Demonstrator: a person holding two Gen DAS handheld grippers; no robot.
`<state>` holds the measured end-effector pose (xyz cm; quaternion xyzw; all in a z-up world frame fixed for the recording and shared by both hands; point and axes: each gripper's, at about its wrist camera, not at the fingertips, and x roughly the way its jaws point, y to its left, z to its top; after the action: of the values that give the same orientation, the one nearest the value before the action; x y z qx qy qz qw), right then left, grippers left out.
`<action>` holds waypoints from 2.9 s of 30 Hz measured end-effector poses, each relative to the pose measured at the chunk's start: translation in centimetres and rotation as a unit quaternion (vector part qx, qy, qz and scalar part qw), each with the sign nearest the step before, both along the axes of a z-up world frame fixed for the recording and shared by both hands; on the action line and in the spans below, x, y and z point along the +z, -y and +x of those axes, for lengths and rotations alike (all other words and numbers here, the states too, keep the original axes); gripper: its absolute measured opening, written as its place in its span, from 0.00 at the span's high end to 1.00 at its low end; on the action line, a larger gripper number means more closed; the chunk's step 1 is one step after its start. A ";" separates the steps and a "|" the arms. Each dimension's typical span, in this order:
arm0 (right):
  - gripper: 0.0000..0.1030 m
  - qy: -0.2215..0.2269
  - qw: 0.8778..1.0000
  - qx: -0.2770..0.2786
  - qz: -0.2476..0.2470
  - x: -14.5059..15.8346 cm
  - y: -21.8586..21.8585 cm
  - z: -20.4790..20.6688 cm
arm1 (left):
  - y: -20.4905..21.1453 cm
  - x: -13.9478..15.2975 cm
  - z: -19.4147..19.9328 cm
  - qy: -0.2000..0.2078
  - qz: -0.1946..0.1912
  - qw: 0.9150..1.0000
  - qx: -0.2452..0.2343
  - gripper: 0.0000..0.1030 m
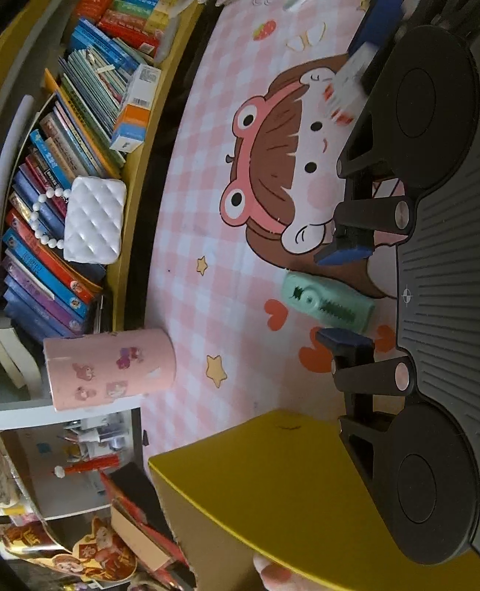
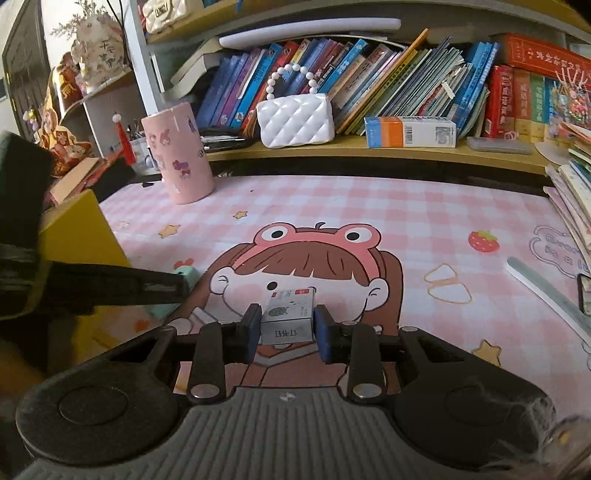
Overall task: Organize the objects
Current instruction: 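Grasp the mint-green eraser with the left gripper while the right gripper grasps the small white box, then carry the mint eraser and small white box over the yellow box with both grippers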
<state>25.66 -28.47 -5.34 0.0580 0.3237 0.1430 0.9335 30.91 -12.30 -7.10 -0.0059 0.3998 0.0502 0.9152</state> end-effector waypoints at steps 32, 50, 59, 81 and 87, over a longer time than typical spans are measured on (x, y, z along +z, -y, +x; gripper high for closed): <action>0.72 -0.036 0.994 -0.089 -0.045 3.7 -4.6 -16.7 | -7.0 5.8 -19.9 0.035 -0.122 0.984 -0.122 0.87; 0.72 -0.029 0.998 0.038 -0.044 3.7 -19.1 -25.3 | -20.1 5.4 -31.1 0.035 -0.122 0.992 -0.027 0.87; 0.72 -0.009 0.998 0.060 -0.036 4.7 -24.0 -27.3 | -24.8 6.6 -34.1 0.063 -0.114 0.991 -0.007 0.87; 0.72 0.059 0.997 0.045 -0.037 7.9 -24.2 -23.5 | -26.0 9.1 -30.6 0.116 -0.131 0.985 -0.006 0.87; 0.72 0.091 0.994 0.050 -0.032 10.0 -24.5 -18.1 | -25.8 11.2 -26.0 0.152 -0.133 0.979 0.014 0.87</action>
<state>7.56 -4.00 4.68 -0.0014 0.2443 0.1833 0.9522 4.91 13.54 4.05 -0.1412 0.2586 0.0079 0.9556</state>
